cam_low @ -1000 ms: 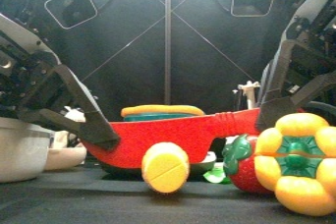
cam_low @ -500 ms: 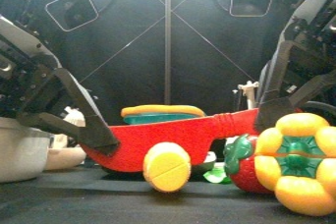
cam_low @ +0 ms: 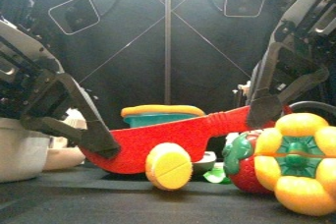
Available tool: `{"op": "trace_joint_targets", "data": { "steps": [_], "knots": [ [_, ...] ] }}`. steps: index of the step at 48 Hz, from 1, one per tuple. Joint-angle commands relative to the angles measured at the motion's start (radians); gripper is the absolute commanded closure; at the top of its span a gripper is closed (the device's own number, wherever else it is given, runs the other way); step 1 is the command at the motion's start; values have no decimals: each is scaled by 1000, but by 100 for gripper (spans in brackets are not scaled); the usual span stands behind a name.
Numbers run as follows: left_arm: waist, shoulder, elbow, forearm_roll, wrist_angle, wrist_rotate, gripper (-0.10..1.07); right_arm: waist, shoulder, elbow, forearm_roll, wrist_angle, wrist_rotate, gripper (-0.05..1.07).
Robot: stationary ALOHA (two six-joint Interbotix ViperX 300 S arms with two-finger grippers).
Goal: Cut corn
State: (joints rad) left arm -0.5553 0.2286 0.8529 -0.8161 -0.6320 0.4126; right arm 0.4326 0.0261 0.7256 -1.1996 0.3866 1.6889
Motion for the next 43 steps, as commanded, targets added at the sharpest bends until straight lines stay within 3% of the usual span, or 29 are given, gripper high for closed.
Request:
{"op": "trace_joint_targets", "data": {
  "steps": [1,28,43],
  "knots": [
    [-6,-9,-12,5,2,3,62,-43,-9,0,11,8,5,63],
    [-5,-8,-14,5,3,3,62,-37,52,-9,66,-34,8,64],
    [-5,-25,-14,6,2,8,62,-37,25,-8,63,-25,5,64]
  ]
}}
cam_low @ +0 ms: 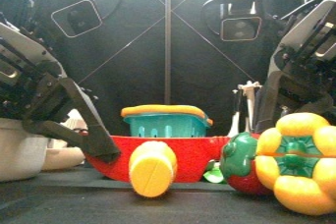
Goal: Cut corn
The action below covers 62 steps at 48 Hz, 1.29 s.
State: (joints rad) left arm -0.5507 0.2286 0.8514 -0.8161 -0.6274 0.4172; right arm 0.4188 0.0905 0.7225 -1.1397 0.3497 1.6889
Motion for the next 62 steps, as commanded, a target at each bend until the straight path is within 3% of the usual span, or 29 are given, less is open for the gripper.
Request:
{"op": "trace_joint_targets", "data": {
  "steps": [1,24,44,62],
  "knots": [
    [-9,-29,-12,6,-2,3,62,-23,-41,-5,3,14,5,64],
    [0,-106,-9,66,-2,5,60,-9,-121,-5,-21,51,3,64],
    [44,-130,-3,66,-9,5,27,-6,-132,-3,-25,51,3,64],
    [49,-132,0,67,-21,6,26,2,-132,8,-25,52,3,64]
  ]
}}
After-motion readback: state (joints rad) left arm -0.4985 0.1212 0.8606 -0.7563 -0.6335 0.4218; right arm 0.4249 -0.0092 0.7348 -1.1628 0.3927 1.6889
